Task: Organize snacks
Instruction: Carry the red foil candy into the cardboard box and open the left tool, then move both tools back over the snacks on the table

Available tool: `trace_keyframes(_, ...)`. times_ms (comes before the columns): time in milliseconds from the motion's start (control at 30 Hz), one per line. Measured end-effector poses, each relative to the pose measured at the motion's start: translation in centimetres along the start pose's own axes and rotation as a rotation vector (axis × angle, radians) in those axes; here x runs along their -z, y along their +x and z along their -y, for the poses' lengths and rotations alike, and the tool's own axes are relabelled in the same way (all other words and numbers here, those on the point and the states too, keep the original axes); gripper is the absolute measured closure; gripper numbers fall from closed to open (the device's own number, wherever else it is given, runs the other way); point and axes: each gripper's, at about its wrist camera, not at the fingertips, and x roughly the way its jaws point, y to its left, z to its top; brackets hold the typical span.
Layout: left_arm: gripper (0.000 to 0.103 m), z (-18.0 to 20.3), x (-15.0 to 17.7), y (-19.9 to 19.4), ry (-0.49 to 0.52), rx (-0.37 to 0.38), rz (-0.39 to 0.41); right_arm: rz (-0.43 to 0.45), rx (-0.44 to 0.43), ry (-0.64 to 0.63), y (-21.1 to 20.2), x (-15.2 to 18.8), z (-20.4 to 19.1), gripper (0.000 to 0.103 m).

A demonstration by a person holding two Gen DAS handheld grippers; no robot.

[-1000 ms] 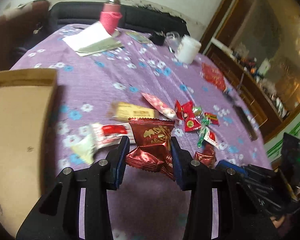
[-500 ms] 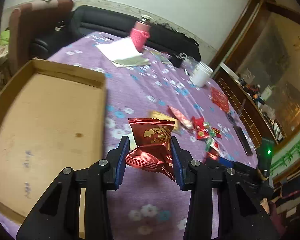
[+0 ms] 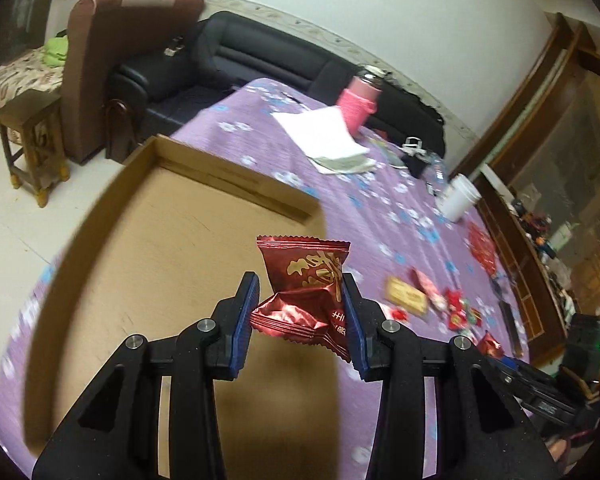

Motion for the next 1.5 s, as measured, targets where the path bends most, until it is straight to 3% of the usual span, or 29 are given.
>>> trace_keyframes(267, 0.063, -4.5, -3.9, 6.3, -0.072, -0.087, -0.101, -0.064, -0.106, -0.100, 9.2, -5.9, -8.2, 0.057)
trace_keyframes(533, 0.062, -7.5, -5.3, 8.9, -0.158, -0.090, -0.124, -0.125, -0.056, -0.186, 16.9, -8.0, -12.2, 0.056)
trace_keyframes(700, 0.062, -8.1, -5.8, 9.2, -0.193, -0.049, -0.129, -0.103, -0.012, -0.202, 18.5, -8.2, -12.5, 0.041)
trace_keyframes(933, 0.062, -7.3, -6.1, 6.9, -0.173, -0.052, -0.077, -0.039, -0.026, -0.151, 14.2, -9.6, -10.6, 0.039)
trace_keyframes(1100, 0.062, -4.9, -5.6, 2.9, -0.112, -0.049, -0.016, -0.004, 0.046, -0.084, 8.6, -9.5, -5.4, 0.034)
trace_keyframes(1133, 0.060, -4.0, -5.2, 2.2, -0.092, -0.041, -0.010, 0.004, 0.071, -0.068, 7.4, -9.1, -4.1, 0.034)
trace_keyframes(1200, 0.045, -2.3, -4.6, 1.3, -0.059, -0.017, -0.009, 0.021, 0.111, -0.024, 5.0, -8.0, -1.1, 0.033)
trace_keyframes(1333, 0.043, 2.1, -2.2, 1.6, 0.046, 0.025, -0.049, 0.050, 0.151, 0.100, 0.7, -4.4, 4.7, 0.033)
trace_keyframes(1500, 0.043, 8.3, 1.7, 5.7, 0.242, 0.030, -0.173, 0.050, 0.187, 0.226, -2.3, 0.2, 10.4, 0.033)
